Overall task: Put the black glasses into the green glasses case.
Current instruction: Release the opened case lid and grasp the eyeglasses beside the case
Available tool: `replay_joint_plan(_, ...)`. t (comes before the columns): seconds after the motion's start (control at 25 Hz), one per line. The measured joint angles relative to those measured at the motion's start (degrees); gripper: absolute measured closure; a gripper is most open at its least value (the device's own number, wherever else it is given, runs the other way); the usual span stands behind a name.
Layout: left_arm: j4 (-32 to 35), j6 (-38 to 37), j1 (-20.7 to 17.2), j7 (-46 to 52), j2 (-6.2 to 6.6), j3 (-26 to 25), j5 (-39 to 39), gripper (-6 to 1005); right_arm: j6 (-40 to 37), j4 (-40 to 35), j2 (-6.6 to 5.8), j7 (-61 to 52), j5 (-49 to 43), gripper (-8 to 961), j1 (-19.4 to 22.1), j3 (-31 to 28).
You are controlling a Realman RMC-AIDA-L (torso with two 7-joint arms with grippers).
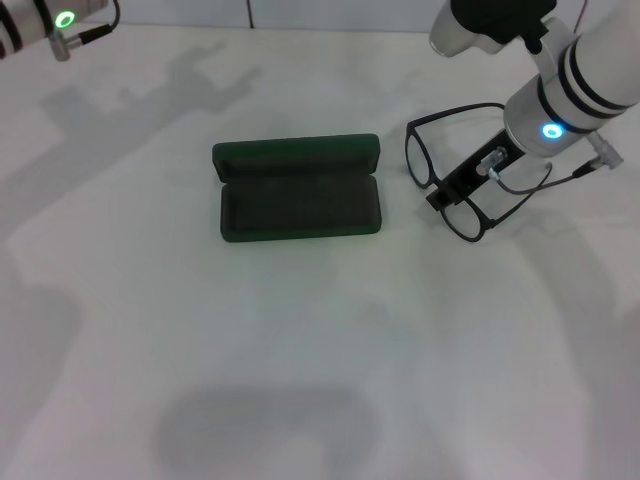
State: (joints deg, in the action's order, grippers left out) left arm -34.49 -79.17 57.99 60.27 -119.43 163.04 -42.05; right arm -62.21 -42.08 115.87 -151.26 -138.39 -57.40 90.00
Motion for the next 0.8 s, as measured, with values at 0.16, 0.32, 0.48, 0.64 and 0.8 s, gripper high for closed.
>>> replay_joint_plan(0.16,1.0,0.0,0.5,0.0,-0.02,0.0,0.0,281,0.5,0.0,0.06,0.5,0.0,597,0.4,0.0)
replay_joint_plan(0.32,1.1,0.0,0.7,0.0,-0.02,0.0,-0.1,282,2.0,0.0,0.06,1.1,0.1,596,0.9,0.0)
replay_joint_plan(0.48,1.3,0.0,0.8,-0.1,-0.02,0.0,-0.1,282,2.9,0.0,0.13,1.8,0.5,599,1.1,0.0)
replay_joint_plan(0.64,1.4,0.0,0.8,-0.1,-0.03,0.0,-0.1,282,3.0,-0.1,0.21,1.9,0.5,605,1.2,0.0)
replay_joint_plan(0.8,2.2,0.0,0.5,-0.2,-0.04,0.0,-0.1,282,3.0,-0.2,0.32,1.9,0.6,606,1.2,0.2)
